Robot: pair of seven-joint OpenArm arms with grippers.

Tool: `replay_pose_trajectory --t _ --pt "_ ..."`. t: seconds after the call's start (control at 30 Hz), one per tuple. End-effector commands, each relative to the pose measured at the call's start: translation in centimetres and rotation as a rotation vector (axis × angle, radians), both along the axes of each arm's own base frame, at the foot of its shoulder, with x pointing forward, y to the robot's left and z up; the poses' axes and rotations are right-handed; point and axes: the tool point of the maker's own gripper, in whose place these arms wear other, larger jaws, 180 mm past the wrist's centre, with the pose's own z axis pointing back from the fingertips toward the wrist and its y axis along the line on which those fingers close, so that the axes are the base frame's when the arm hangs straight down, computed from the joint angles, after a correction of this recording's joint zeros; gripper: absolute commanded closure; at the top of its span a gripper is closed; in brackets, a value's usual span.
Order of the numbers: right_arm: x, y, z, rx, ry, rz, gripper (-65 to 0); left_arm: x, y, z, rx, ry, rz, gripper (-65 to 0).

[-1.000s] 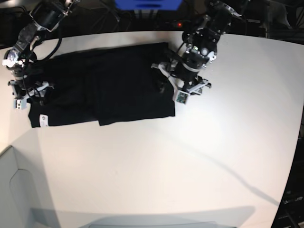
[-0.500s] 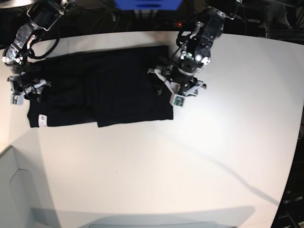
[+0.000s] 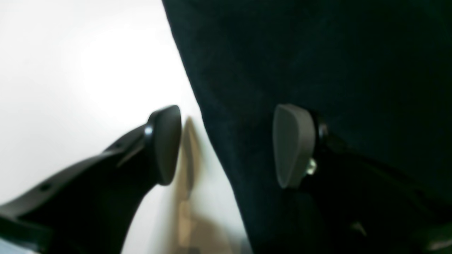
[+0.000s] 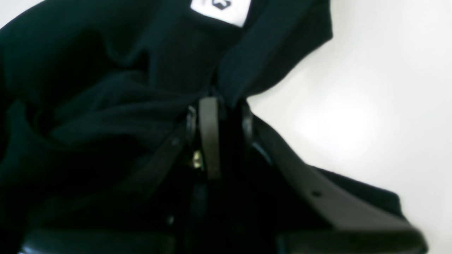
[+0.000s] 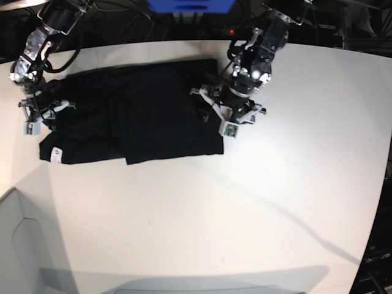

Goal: Fold the T-shirt properly
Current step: 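Move the left gripper to the folded edge and grasp it, then lift the strip end with the right gripper and fold it over toward the left gripper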

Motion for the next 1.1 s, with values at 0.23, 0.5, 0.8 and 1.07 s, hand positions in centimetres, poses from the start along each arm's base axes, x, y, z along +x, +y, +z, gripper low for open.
replay_pose_trajectory --t 0.23,0.5,0.8,1.07 --pt "1.4 2.0 7.1 -0.146 -0.13 0.056 0.0 -0.1 0.4 0.1 0.017 0.008 -0.003 -39.6" --pt "3.1 9.3 13.9 -0.113 -0.344 0.096 0.0 -0.2 0.5 0.0 0.019 0.012 -0.004 -39.6" --pt "1.9 26.7 14.4 0.091 -0.382 0.539 0.0 -0.2 0.5 0.0 0.022 0.013 -0.004 -39.8" --pt "1.6 30.7 10.0 0.194 -0.264 0.627 0.0 0.0 0.4 0.4 0.012 -0.001 0.005 -39.8"
